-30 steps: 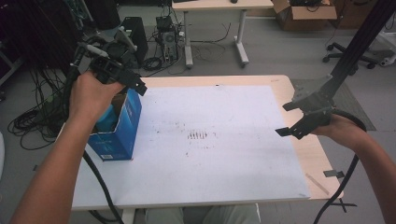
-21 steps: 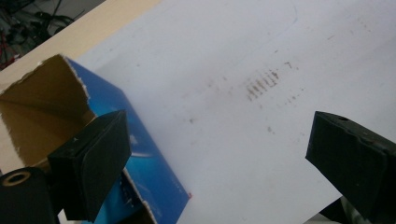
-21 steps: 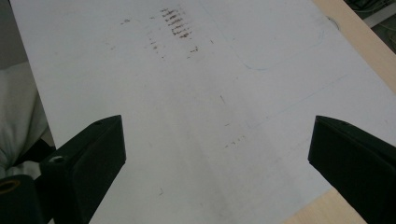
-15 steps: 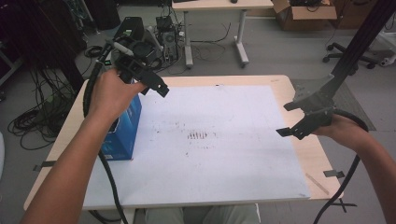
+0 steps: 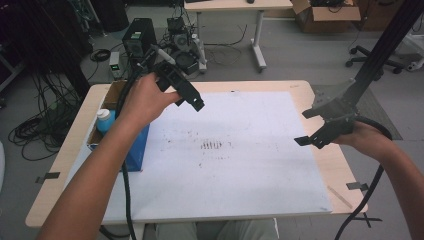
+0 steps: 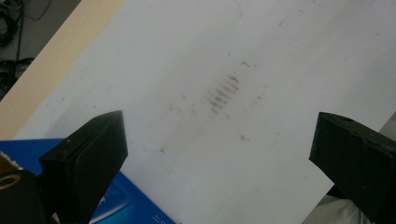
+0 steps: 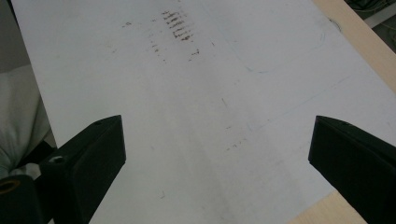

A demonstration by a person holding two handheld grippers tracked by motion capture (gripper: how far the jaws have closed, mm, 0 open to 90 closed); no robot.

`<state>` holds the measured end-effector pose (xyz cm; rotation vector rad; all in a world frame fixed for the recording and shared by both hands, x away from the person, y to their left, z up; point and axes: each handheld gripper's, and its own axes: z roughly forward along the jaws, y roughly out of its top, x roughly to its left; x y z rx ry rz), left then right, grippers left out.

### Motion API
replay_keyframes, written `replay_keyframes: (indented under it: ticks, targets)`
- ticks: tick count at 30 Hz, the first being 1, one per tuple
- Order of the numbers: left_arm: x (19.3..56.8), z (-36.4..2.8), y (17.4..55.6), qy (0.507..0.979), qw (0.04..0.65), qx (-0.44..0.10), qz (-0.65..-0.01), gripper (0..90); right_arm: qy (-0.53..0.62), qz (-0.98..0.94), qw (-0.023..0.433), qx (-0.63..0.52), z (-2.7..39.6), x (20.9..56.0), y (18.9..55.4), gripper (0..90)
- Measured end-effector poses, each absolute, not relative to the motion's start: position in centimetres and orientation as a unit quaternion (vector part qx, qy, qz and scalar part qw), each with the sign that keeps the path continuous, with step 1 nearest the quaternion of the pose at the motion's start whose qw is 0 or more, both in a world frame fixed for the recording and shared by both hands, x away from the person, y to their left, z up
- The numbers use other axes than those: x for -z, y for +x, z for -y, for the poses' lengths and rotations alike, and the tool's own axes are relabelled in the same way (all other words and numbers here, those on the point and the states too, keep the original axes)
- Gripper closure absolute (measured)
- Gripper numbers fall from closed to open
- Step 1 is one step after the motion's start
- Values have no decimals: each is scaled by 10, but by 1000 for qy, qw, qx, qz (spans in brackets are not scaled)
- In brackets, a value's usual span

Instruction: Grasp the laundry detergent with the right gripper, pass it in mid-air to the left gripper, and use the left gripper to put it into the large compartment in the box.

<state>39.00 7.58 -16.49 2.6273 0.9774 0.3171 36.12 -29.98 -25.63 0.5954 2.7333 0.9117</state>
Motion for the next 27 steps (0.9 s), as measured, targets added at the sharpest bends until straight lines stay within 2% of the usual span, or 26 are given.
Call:
replay_keyframes:
  ticks: [27]
  targets:
    - [197,-30,400,958,138,-91,-233,59,199,-925,99,-308,291,250,372,37]
